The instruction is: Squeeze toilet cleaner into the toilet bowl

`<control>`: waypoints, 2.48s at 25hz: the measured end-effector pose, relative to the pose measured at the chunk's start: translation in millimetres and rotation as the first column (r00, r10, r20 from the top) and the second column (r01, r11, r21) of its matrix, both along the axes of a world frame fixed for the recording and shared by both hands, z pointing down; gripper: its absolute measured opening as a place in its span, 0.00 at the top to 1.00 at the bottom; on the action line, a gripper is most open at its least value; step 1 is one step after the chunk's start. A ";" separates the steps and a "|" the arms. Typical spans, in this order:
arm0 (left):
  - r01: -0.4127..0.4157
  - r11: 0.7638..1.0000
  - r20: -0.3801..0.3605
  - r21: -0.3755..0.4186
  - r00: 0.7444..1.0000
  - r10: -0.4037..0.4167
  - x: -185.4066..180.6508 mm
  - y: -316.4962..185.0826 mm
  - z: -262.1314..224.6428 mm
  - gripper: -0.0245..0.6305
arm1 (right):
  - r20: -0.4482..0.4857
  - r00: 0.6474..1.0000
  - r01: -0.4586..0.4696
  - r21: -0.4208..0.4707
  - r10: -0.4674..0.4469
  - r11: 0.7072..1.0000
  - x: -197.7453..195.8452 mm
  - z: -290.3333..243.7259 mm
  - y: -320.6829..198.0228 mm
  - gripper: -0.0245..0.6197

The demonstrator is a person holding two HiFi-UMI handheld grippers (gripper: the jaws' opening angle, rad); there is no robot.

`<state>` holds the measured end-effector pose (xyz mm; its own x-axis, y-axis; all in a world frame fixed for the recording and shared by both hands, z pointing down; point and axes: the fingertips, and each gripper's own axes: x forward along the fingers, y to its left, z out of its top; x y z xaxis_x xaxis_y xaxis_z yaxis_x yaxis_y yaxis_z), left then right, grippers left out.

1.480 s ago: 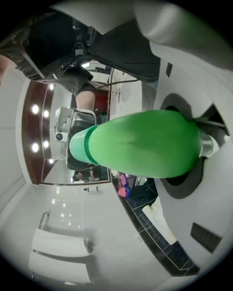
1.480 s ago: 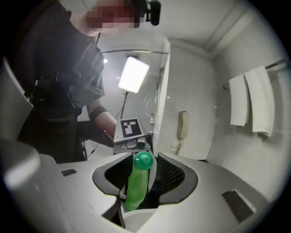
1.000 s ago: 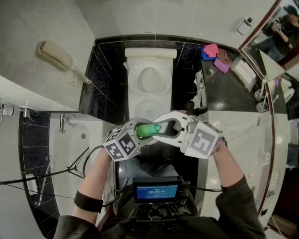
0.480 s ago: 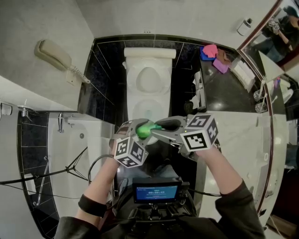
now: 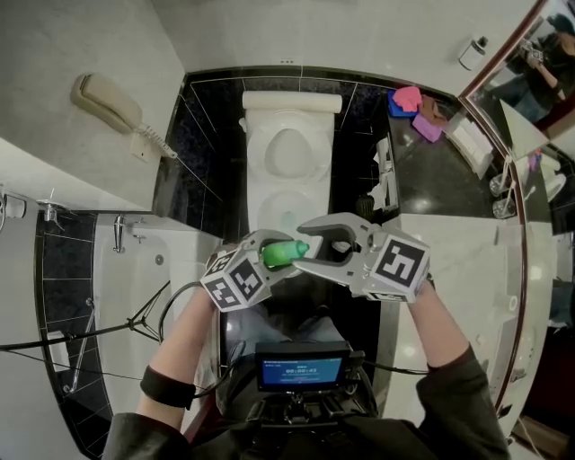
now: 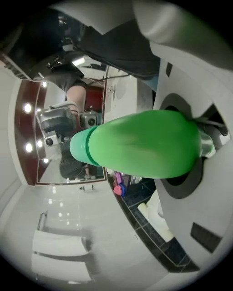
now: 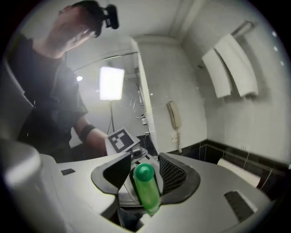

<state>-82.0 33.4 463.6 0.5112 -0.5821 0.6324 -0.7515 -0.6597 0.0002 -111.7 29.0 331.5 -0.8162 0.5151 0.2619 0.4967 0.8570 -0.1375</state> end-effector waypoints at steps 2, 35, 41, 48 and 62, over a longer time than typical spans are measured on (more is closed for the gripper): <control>-0.084 0.996 -0.041 -0.030 0.996 0.083 3.7 3.6 -6.3 0.69 | 0.020 0.996 0.081 0.171 -0.086 0.982 4.5 -2.4 7.4 0.63; 0.076 0.984 0.413 0.159 0.901 -0.136 -43.9 -22.7 14.1 0.69 | -0.501 0.865 -0.247 -0.365 0.035 0.898 -10.6 51.0 -5.3 0.74; 0.066 0.993 0.315 0.099 0.944 -0.094 -34.4 -13.2 14.8 0.69 | -0.418 0.908 -0.220 -0.406 0.034 0.887 -10.7 47.9 -3.7 0.71; -0.129 0.989 0.025 -0.071 0.991 0.131 -5.2 15.0 0.7 0.69 | -0.025 0.989 0.144 0.386 -0.146 0.911 2.0 13.9 23.5 0.67; -0.239 0.965 0.061 -0.104 0.967 0.246 1.4 24.8 -8.3 0.69 | -0.066 0.976 0.217 0.373 -0.208 0.902 5.8 19.2 38.5 0.72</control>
<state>-80.7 58.3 455.3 0.5799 -0.3817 0.7197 -0.5696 -0.8216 0.0231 -105.9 67.5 350.7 -0.6895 0.5347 0.4886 0.6733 0.7219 0.1601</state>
